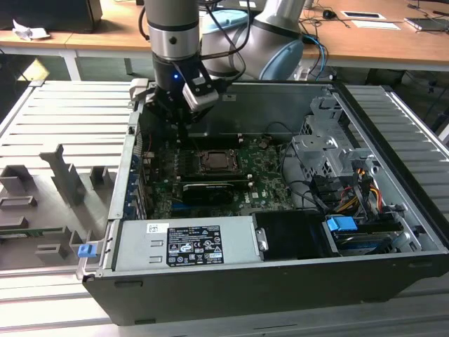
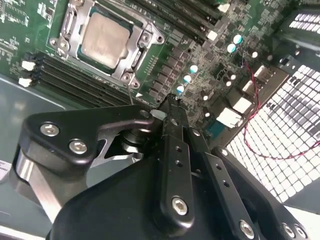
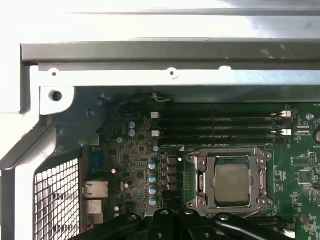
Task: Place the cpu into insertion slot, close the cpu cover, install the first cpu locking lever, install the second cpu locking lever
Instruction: 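Install the first cpu locking lever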
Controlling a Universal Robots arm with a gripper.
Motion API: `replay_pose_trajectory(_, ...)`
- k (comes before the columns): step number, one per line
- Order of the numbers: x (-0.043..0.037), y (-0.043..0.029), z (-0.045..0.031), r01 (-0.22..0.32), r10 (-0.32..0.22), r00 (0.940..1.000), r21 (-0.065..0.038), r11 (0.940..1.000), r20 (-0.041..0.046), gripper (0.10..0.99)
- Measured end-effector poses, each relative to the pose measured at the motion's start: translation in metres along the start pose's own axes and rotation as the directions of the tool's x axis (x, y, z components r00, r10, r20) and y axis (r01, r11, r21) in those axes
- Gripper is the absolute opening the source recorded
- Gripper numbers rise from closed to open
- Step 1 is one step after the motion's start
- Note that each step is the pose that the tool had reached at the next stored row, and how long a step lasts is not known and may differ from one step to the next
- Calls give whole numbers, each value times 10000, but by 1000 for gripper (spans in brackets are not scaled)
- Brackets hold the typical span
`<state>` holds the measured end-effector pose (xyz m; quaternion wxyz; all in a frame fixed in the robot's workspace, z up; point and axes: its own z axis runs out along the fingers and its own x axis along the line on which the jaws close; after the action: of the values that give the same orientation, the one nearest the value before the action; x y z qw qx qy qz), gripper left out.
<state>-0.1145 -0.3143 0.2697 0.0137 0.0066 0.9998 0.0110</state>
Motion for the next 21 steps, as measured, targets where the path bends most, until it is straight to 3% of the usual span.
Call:
replay_pose_trajectory(4,13,67,83,1,-1,10000,-9,10000,-1,106)
replay_pose_trajectory(6,15,131,99,0,0,10000,-23,10000,0,106)
replay_pose_trajectory(13,26,248,130,0,0,10000,-35,10000,-1,106)
replay_pose_trajectory(21,-26,252,137,-1,1,10000,-37,10000,1,106)
